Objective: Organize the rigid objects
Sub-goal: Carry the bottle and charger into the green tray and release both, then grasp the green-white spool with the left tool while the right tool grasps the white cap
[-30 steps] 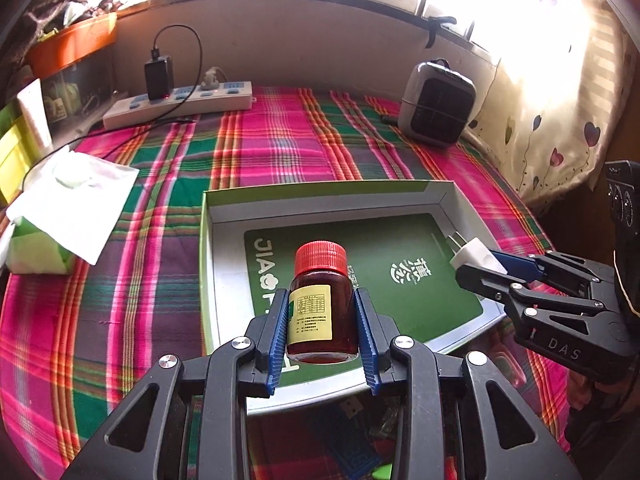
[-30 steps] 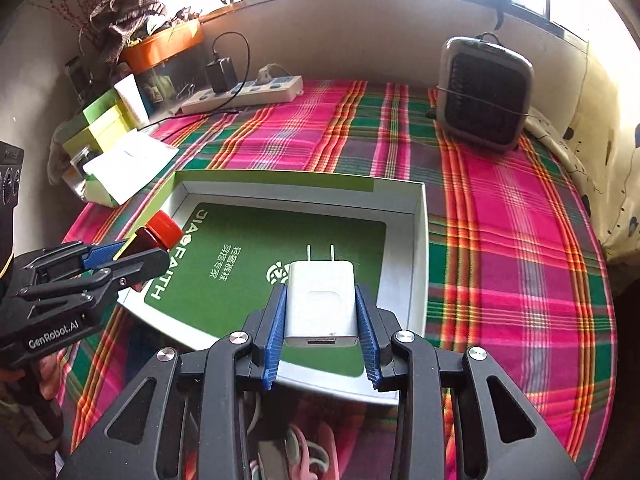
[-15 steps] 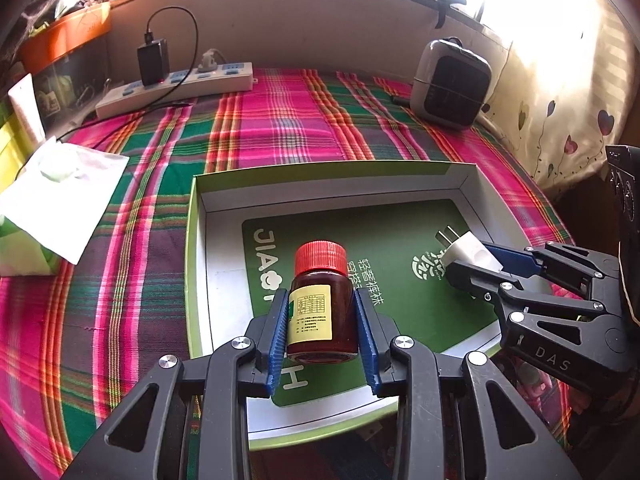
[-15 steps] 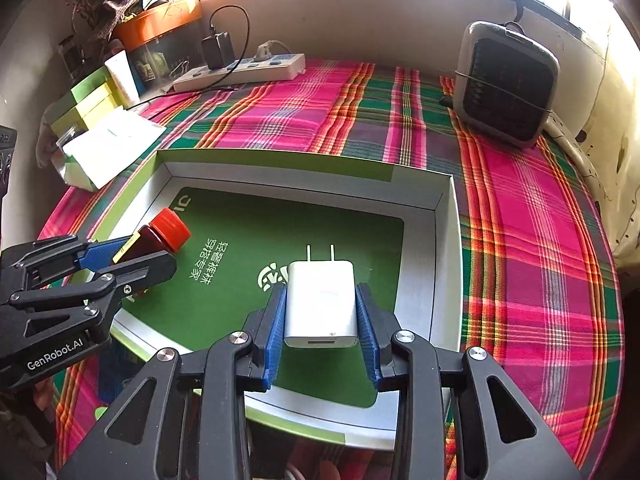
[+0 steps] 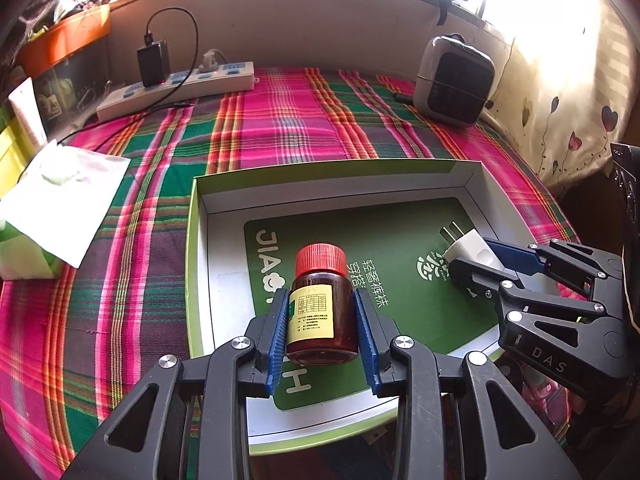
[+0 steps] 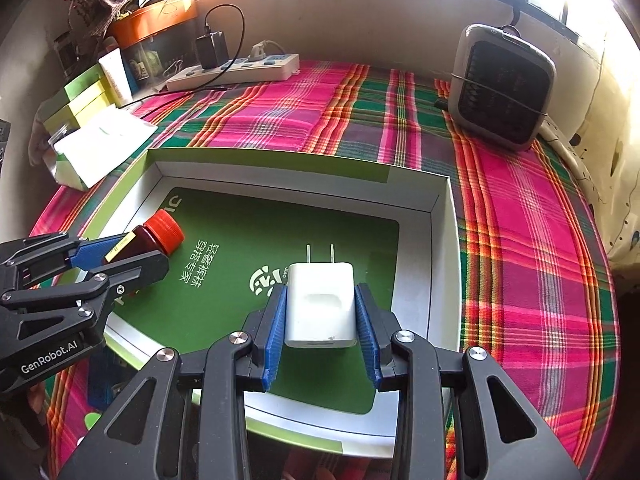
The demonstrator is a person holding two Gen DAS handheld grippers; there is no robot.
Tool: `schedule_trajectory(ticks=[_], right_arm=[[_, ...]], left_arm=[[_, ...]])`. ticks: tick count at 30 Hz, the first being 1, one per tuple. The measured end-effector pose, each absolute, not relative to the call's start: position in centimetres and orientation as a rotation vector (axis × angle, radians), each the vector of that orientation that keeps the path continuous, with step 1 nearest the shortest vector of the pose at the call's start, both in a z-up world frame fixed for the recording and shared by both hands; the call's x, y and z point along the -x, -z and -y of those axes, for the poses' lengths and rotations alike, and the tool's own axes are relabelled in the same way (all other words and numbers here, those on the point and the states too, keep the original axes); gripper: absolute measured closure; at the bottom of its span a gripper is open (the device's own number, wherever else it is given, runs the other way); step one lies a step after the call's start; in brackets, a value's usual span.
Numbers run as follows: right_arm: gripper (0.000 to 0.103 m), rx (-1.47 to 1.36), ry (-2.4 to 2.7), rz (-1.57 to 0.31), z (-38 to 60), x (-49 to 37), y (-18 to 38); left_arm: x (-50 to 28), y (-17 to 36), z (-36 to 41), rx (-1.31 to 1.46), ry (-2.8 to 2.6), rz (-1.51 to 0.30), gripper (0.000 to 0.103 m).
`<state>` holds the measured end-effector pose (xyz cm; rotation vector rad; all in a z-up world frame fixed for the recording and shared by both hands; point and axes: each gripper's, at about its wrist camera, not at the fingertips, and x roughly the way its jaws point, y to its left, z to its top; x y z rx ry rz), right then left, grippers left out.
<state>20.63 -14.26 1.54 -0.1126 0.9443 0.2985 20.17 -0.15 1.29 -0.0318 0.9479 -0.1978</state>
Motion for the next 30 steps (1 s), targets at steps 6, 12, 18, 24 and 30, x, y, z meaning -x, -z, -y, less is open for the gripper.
schedule_trajectory(ticks=[6,12,18,24,30], right_arm=[[0.066,0.094,-0.286,-0.929,14.6,-20.3,-1.8],[0.057,0.093,-0.276,-0.882,14.9,-19.2,-3.1],[0.056,0.099,-0.260,-0.830,14.9,-17.3,-4.5],[0.056,0.105,-0.236,-0.796,14.9,-15.3,-5.4],[0.056,0.095,-0.238,-0.785,15.2,-13.1,-5.7]], left_arm=[[-19.9,-1.6,-0.2,0.060,0.191,-0.941,0.071],[-18.8,-2.3,-0.3,0.073,0.188,-0.921,0.067],[-16.9,-3.3,0.0,0.071,0.204,-0.895,0.065],[-14.6,-4.2,0.0,0.064,0.206,-0.870,0.065],[-12.2,-4.6,-0.2,0.073,0.217,-0.850,0.064]])
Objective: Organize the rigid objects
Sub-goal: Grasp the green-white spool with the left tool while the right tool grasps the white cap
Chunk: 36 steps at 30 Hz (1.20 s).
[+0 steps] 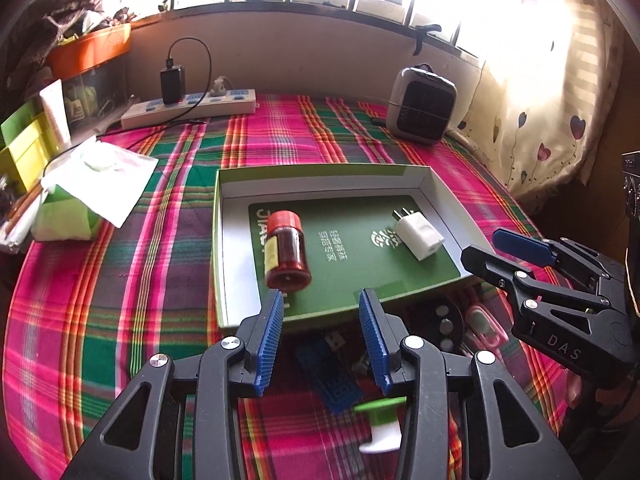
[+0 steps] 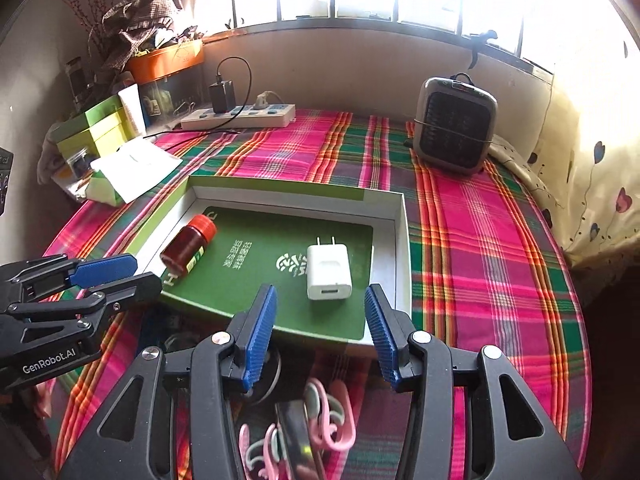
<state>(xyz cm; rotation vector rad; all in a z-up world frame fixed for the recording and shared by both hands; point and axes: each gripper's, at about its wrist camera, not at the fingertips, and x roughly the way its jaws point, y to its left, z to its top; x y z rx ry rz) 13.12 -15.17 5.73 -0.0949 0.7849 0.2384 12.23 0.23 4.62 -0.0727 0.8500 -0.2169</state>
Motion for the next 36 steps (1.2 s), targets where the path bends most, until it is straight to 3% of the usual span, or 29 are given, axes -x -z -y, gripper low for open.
schedule_trajectory(ticks=[36], right_arm=[[0.054,-0.044,-0.279,-0.823,17.9,-2.2,-2.5]], left_arm=[[-4.8,-1.9,0.6,0.121,0.352,-0.892,0.062]])
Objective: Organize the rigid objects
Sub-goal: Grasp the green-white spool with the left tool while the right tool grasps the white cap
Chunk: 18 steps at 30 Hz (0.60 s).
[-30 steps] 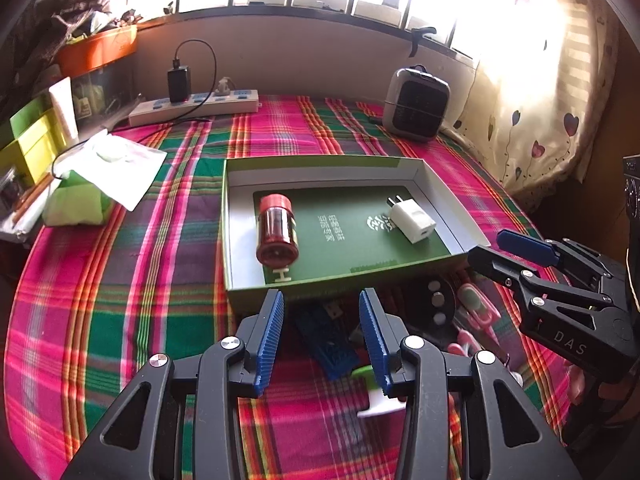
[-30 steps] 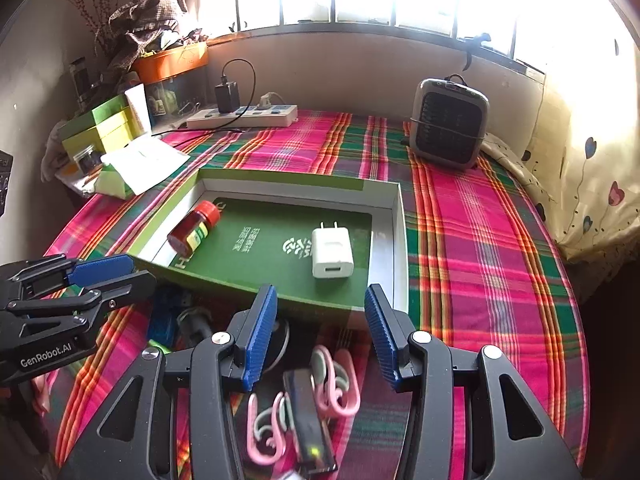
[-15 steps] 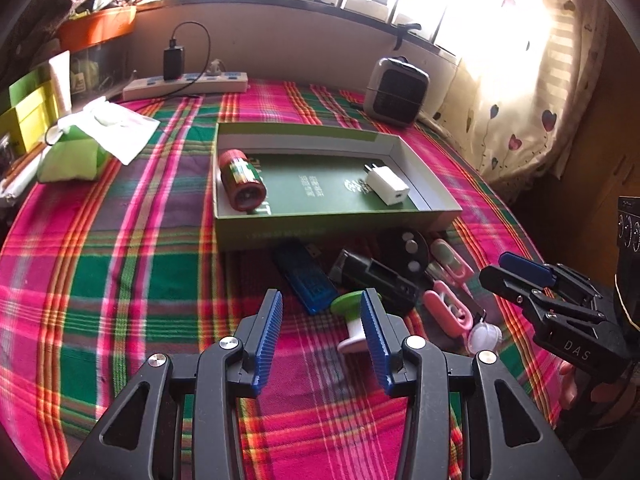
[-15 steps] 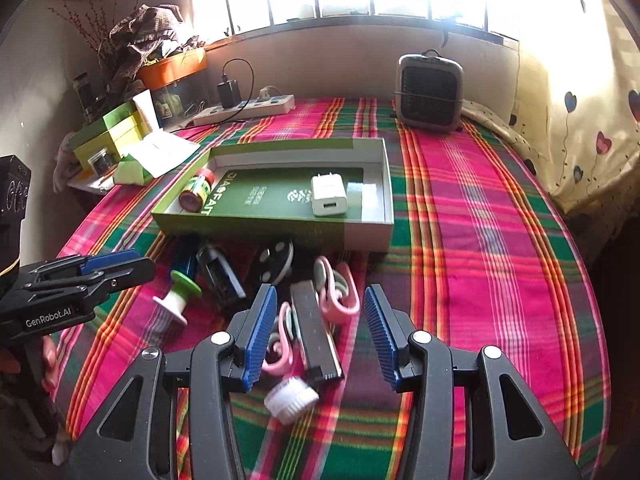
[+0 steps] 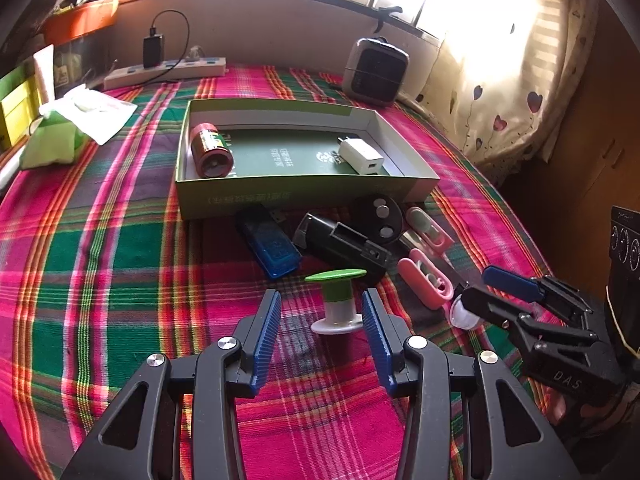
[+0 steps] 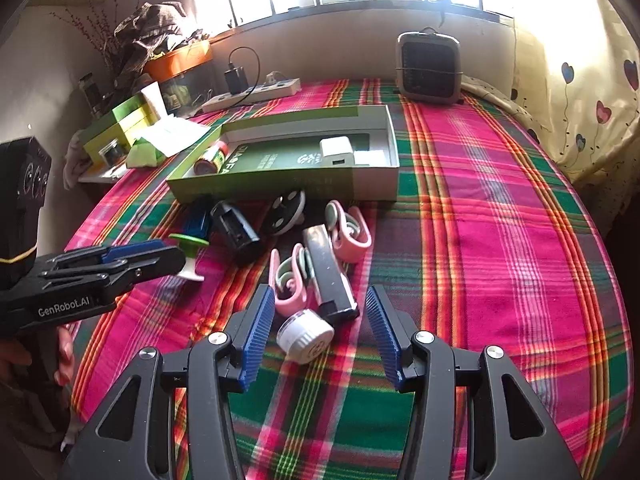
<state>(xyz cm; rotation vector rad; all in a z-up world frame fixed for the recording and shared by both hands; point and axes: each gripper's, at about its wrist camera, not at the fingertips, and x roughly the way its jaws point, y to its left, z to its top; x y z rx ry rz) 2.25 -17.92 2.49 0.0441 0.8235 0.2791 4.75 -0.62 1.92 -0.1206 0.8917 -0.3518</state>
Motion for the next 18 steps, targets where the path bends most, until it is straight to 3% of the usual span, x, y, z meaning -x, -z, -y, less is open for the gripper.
schedule_trajectory(ticks=[18], right_arm=[[0.054,0.023,-0.261,-0.869,17.8,-1.7,-0.7]], left_arm=[[-5.8,-0.6,2.8,0.067,0.346,-0.934,0.062]])
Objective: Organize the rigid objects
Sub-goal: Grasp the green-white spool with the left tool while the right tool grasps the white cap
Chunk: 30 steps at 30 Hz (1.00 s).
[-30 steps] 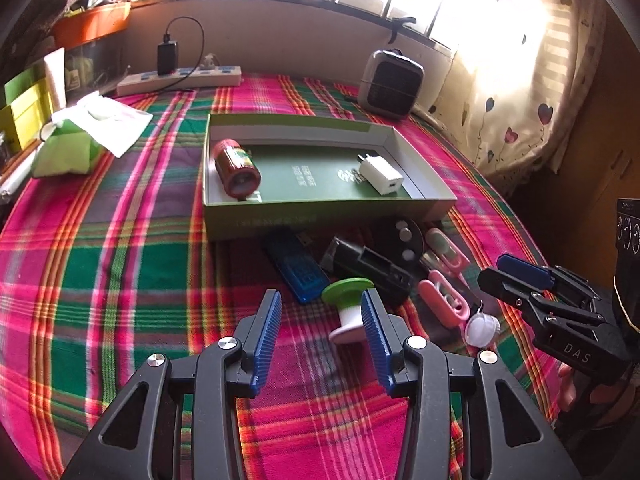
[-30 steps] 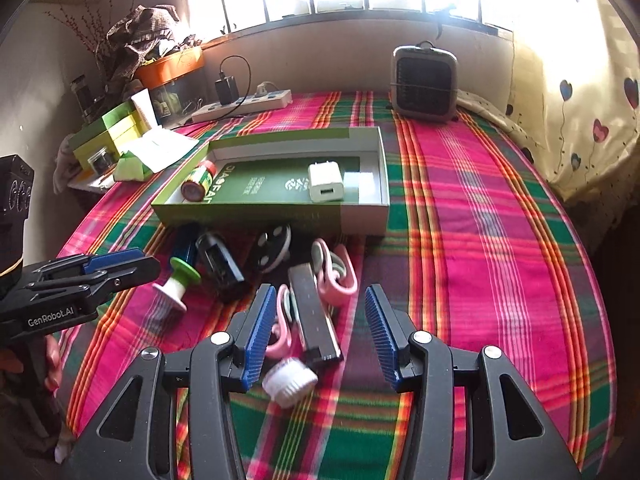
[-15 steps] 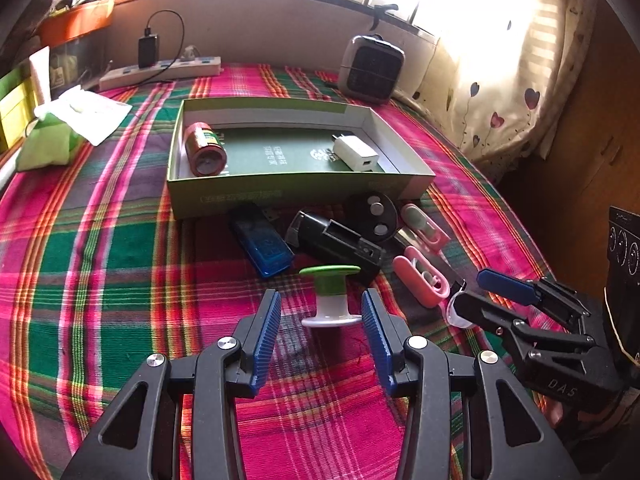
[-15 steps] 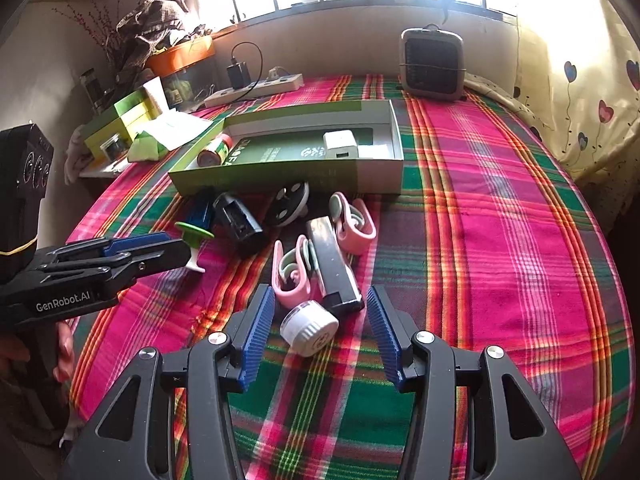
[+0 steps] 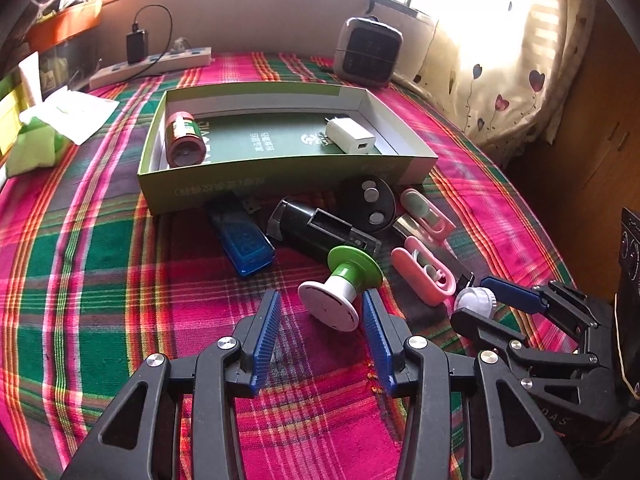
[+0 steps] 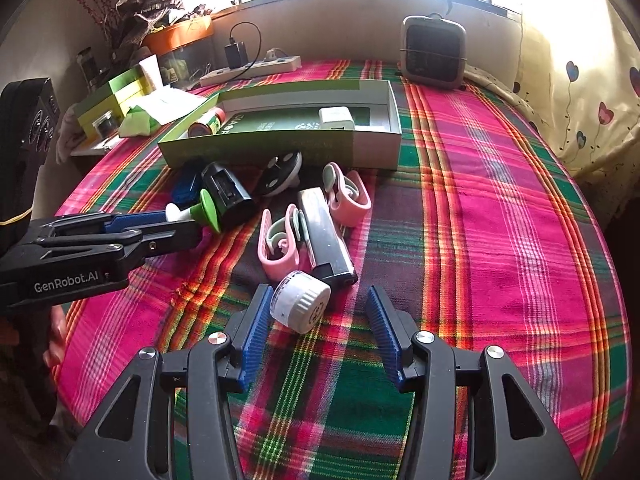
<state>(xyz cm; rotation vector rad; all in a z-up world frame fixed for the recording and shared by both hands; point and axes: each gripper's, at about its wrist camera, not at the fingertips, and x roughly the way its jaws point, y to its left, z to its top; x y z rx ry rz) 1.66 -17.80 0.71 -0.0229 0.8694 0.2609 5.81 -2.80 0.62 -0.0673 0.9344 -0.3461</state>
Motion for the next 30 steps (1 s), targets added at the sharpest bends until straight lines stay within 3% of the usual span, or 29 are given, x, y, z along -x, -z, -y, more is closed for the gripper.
schedule_trajectory(ticks=[6,11,14,17,30], right_arm=[[0.054,0.037,-0.259,-0.866,17.91,-1.49,-0.72],[0.068,0.042,-0.248,-0.859,18.15,-1.39,-0.72],[0.071,0.035,-0.248,-0.857,18.40,-1.38,-0.73],[0.074,0.035,-0.246,-0.855,18.46,-1.34,-0.70],[0.083,0.028,-0.251,-0.853,18.61,-1.18,-0.73]], left_arm=[[-6.38,-0.65,3.34,0.057,0.346,-0.935,0.062],[-6.52,-0.64,3.54,0.048,0.340,-0.931,0.062],[-6.47,-0.62,3.63,0.046,0.344,-0.930,0.062],[-6.46,-0.58,3.67,0.053,0.356,-0.932,0.072],[-6.27,-0.60,3.35,0.070,0.354,-0.931,0.072]])
